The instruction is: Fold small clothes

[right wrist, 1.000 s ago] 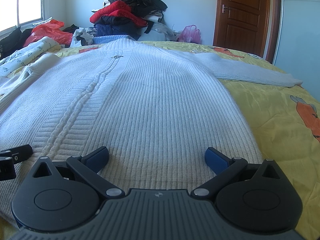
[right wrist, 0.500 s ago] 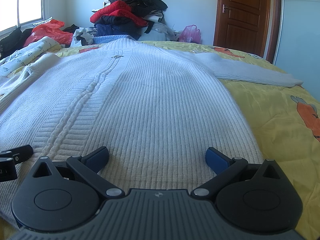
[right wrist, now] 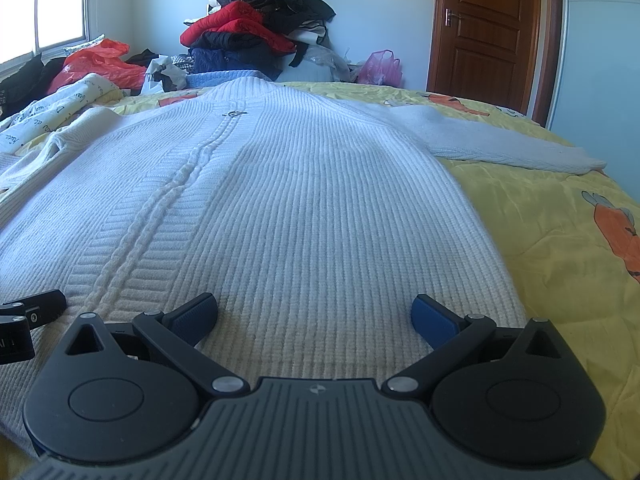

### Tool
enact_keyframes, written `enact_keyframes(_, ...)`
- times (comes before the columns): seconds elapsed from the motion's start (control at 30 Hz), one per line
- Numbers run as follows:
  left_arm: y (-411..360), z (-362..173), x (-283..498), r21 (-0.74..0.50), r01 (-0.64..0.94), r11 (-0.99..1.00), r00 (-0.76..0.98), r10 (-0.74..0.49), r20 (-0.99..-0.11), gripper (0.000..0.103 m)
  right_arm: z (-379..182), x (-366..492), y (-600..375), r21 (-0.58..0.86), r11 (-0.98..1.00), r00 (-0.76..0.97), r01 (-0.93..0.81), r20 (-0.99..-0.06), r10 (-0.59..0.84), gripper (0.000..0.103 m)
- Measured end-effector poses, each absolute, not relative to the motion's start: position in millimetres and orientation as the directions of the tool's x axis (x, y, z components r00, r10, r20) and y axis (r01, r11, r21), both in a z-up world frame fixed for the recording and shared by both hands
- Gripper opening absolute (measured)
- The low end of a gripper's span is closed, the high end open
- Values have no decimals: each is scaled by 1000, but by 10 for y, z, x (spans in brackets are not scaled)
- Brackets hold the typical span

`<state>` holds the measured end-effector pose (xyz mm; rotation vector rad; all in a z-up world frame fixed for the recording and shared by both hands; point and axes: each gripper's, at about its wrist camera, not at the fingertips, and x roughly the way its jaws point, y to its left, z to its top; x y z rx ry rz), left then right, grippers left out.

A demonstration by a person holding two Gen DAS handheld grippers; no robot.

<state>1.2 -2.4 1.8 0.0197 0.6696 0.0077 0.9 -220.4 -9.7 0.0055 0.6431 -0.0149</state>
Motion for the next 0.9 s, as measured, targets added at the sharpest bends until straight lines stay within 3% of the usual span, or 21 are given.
enact_keyframes(0.63, -18, 120, 73, 25, 23, 999, 765, -2, -644, 103, 5, 46, -2184, -28, 999, 790, -26, -613, 4, 103)
enact_keyframes(0.9, -32, 390, 497, -5, 43, 999, 796, -37, -604, 103, 503, 516, -2666, 49, 995, 843, -89, -528, 101, 103)
